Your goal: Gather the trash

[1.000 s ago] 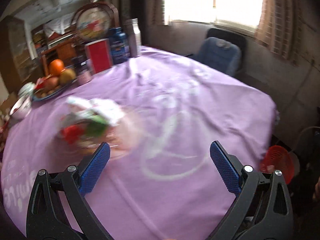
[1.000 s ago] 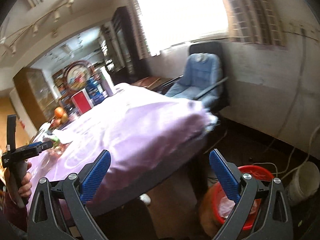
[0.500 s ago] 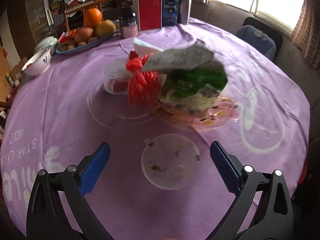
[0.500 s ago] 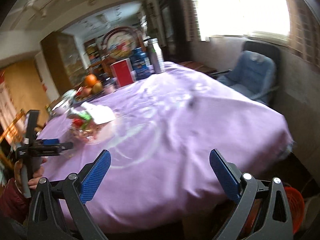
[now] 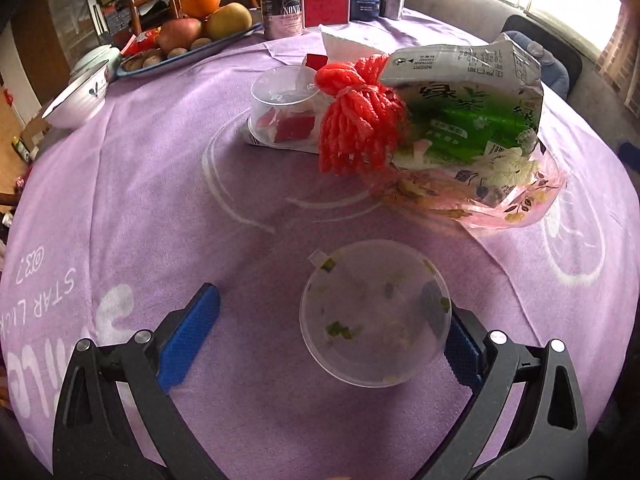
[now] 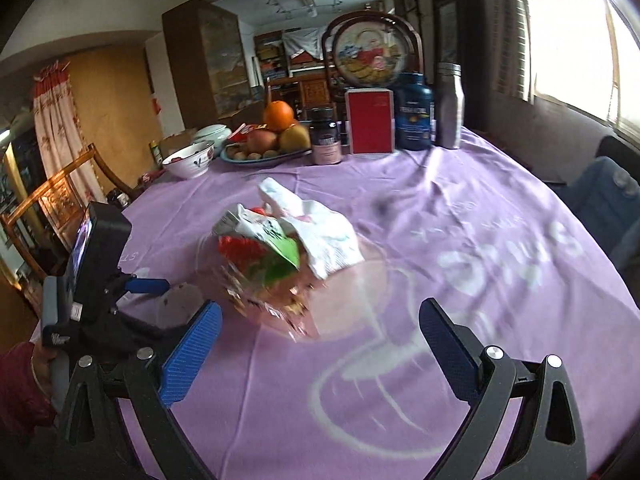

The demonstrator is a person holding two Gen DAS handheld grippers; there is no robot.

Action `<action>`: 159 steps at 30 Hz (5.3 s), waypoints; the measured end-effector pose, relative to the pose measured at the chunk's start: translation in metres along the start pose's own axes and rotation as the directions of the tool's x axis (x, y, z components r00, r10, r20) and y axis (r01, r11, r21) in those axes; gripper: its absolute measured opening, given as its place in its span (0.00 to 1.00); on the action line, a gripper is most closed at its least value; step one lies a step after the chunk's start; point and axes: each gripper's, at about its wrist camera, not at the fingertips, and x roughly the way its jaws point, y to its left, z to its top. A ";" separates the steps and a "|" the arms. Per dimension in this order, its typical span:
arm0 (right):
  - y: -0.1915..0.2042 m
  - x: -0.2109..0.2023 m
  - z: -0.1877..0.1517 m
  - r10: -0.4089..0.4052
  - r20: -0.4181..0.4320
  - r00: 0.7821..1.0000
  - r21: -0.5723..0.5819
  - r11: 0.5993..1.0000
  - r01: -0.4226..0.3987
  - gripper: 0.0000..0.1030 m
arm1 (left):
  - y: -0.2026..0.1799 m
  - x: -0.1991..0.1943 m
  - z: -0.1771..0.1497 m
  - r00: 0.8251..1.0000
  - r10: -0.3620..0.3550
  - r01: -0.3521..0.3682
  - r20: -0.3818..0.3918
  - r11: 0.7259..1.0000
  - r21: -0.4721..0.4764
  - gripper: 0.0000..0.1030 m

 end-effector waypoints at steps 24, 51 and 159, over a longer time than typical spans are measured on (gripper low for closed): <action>-0.043 0.068 0.024 0.041 0.032 0.999 0.222 0.974 -0.047 0.76 | 0.000 0.002 0.002 1.000 0.019 -0.019 -0.003 1.000 -0.025 0.95; -0.055 0.035 0.024 0.080 0.213 0.974 0.259 0.956 -0.135 0.15 | 0.000 0.003 0.002 1.000 0.018 -0.018 -0.003 1.000 -0.025 0.95; -0.093 0.037 0.023 0.083 0.168 0.982 0.274 0.953 -0.127 0.81 | 0.048 -0.053 0.019 0.965 0.039 0.010 0.260 0.983 -0.184 0.56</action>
